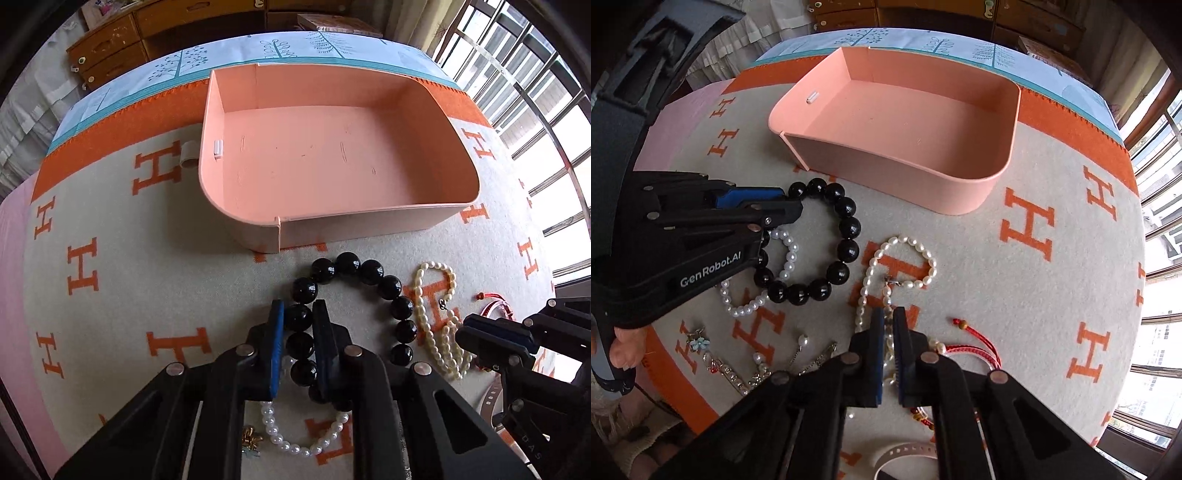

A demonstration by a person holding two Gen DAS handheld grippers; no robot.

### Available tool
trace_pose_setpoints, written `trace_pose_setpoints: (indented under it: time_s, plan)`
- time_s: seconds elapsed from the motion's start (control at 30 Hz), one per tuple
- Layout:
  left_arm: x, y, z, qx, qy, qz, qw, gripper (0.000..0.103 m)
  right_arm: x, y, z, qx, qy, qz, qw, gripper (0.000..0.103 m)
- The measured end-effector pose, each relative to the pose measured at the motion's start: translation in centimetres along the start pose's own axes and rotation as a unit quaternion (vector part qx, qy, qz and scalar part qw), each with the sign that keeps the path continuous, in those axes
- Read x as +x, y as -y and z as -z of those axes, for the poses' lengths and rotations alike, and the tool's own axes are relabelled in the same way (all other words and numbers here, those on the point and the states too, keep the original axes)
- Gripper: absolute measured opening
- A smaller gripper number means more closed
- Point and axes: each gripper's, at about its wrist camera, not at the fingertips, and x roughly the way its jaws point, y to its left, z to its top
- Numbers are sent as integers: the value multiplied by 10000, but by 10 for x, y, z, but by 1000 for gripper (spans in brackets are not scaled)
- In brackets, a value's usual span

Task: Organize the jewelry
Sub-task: 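Grasp the black bead bracelet with the left gripper while the right gripper grasps the pearl necklace, then carry both pieces into the pink box and open both grippers to release them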

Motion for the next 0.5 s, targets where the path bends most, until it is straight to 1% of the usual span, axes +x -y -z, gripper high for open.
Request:
trace_pose_setpoints:
  time_s: [0.17,0.2,0.3,0.33,0.4,0.43,0.5]
  plan:
    - [-35,2,9,89,548,132,9984,12,-28,13,11,132,356,-210,9991,5]
    - [-43,3,9,120,668,99,9976,12,-41,14,11,175,498,-268,9982,5]
    - [-68,4,13,197,1014,-49,9946,12,-65,19,12,244,769,-334,9962,5]
    - [-80,0,5,215,1102,-111,9936,12,-71,18,10,273,858,-350,9953,5]
    - [-97,4,5,240,1286,-178,9912,12,-89,18,9,317,1074,-401,9929,5]
    - [-112,-6,12,252,1366,-197,9901,12,-102,19,8,328,1208,-421,9912,5]
    - [-124,-5,7,287,1543,-273,9872,12,-123,18,6,351,1445,-443,9879,5]
